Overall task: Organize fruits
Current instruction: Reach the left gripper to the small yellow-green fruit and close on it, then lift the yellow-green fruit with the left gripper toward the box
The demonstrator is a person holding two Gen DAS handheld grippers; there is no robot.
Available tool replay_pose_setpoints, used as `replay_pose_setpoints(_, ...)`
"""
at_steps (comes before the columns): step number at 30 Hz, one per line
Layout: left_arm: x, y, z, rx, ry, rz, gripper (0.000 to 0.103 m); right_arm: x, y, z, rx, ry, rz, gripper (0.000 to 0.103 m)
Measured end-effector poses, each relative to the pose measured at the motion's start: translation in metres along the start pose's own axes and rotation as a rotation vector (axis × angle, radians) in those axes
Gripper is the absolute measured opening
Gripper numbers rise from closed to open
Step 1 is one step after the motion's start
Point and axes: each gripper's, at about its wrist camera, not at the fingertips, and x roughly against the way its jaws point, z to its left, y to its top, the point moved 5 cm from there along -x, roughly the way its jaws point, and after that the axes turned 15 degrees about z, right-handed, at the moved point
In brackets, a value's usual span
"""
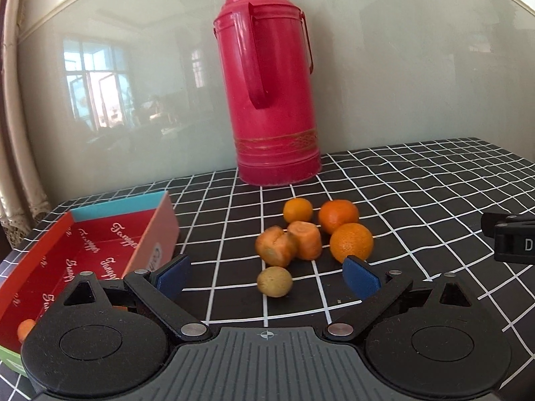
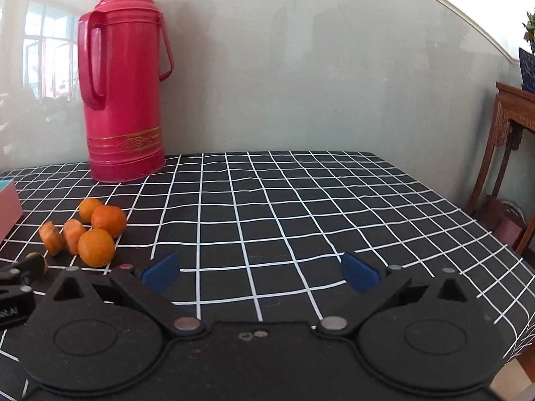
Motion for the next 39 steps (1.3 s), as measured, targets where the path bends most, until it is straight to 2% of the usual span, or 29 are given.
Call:
replay_pose_setpoints(3,-0.005,0.001,-0.004,0.002,-0.013,0.013,0.095,0.0,0.0,-0.001,-0.005,0.014,0.0,0.097)
replay_pose_setpoints(7,-0.017,0.002,-0.007,0.013,-0.046,0.056,0.076,0.001,0.0,0.0,-0.003,0.025,0.001,0.097)
replay_pose_setpoints(12,-0.028,0.002,-0.007,0.043,-0.062,0.091,0.061,0.001,0.0,0.001,-0.002,0.039,0.002,0.097)
replay_pose_setpoints(14,-0.033,0.0,-0.009,0.042,-0.071,0.114,0.046,0.001,0.001,0.0,-0.004,0.041,0.003,0.097)
replay_pose_setpoints(18,-0.039,-0.002,-0.01,0.046,-0.071,0.143,0.037,0.001,0.001,-0.001,-0.016,0.057,0.006,0.097)
replay_pose_setpoints(21,-0.04,-0.003,-0.012,0.047,-0.087,0.147,0.024,0.002,0.001,0.001,-0.019,0.066,0.005,0.097)
replay_pose_setpoints(36,-0.044,0.007,-0.022,0.02,-0.072,0.131,0.024,0.0,-0.001,0.0,-0.02,0.083,0.025,0.097)
replay_pose_setpoints(39,-0.048,0.009,-0.023,0.017,-0.078,0.147,0.027,0.0,-0.002,0.001,-0.016,0.087,0.026,0.097)
